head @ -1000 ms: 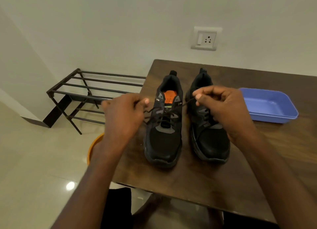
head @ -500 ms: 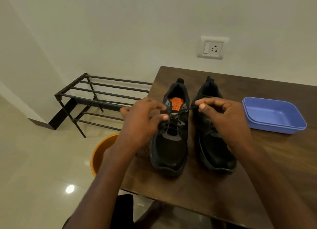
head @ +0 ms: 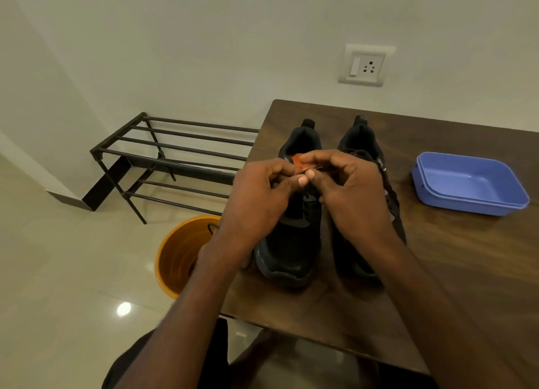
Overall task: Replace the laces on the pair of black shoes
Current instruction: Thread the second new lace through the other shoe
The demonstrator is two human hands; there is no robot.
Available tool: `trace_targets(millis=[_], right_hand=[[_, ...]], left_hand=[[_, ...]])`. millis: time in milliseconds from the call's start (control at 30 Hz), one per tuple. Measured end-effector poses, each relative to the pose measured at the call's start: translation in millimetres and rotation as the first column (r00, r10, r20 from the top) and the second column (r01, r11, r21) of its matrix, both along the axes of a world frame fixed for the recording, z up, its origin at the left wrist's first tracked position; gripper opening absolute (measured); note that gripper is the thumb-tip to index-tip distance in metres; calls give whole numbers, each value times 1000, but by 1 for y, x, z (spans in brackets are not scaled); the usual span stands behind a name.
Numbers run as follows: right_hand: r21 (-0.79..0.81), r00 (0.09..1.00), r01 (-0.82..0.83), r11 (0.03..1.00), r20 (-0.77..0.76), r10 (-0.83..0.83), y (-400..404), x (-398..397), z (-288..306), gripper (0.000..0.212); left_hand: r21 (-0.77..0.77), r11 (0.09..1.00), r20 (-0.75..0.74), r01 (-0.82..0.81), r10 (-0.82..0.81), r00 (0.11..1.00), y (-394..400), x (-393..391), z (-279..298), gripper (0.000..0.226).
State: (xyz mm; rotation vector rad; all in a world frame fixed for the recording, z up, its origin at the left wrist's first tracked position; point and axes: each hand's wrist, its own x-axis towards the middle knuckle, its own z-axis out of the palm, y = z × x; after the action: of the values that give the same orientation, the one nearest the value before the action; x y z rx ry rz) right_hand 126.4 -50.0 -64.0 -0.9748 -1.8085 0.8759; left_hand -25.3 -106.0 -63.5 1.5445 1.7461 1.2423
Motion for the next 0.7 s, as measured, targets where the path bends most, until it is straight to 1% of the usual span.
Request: trace_targets(millis=[67, 133, 167, 200, 267, 300, 367, 433, 500, 600, 700], right_hand=[[-16, 999, 26, 1000, -27, -27, 0, -4, -2, 23], [16, 992, 124, 992, -7, -123, 3, -4, -7, 27], [78, 985, 163, 984, 50, -167, 5, -4, -10, 33], [151, 972, 162, 975, 148, -184, 7, -4, -13, 44], [232, 912, 82, 969, 375, -167, 11, -5, -20, 64], [232, 879, 51, 971, 451, -154, 13, -7, -24, 67], [237, 847, 33, 971, 509, -153, 15, -10, -27, 61], [261, 858, 44, 964, 485, -170, 17, -11, -27, 47], [273, 886, 67, 960, 427, -184, 19, -10, -25, 36], [235, 914, 103, 966, 361, -185, 22, -4, -26, 31], [172, 943, 134, 976, 282, -179, 24, -2, -28, 30]], left_hand=[[-31, 998, 85, -49, 51, 995, 1, 2, -3, 9], [-40, 992, 140, -119, 123, 982, 2, 2, -6, 10], [-28, 989, 136, -148, 150, 979, 2, 1, -7, 12], [-8, 986, 113, -169, 169, 979, 2, 0, -8, 14], [43, 981, 51, -187, 185, 981, 1, 0, -9, 16], [59, 980, 19, -190, 189, 982, 1, 0, -11, 15], [80, 978, -62, -190, 195, 979, 3, 0, -15, 15], [85, 979, -155, -184, 196, 968, 5, 0, -20, 18], [94, 977, -189, -189, 204, 961, 7, 1, -23, 21], [127, 975, -221, -184, 209, 953, 5, 5, -25, 24], [125, 981, -322, -150, 183, 929, 5, 5, -25, 23]])
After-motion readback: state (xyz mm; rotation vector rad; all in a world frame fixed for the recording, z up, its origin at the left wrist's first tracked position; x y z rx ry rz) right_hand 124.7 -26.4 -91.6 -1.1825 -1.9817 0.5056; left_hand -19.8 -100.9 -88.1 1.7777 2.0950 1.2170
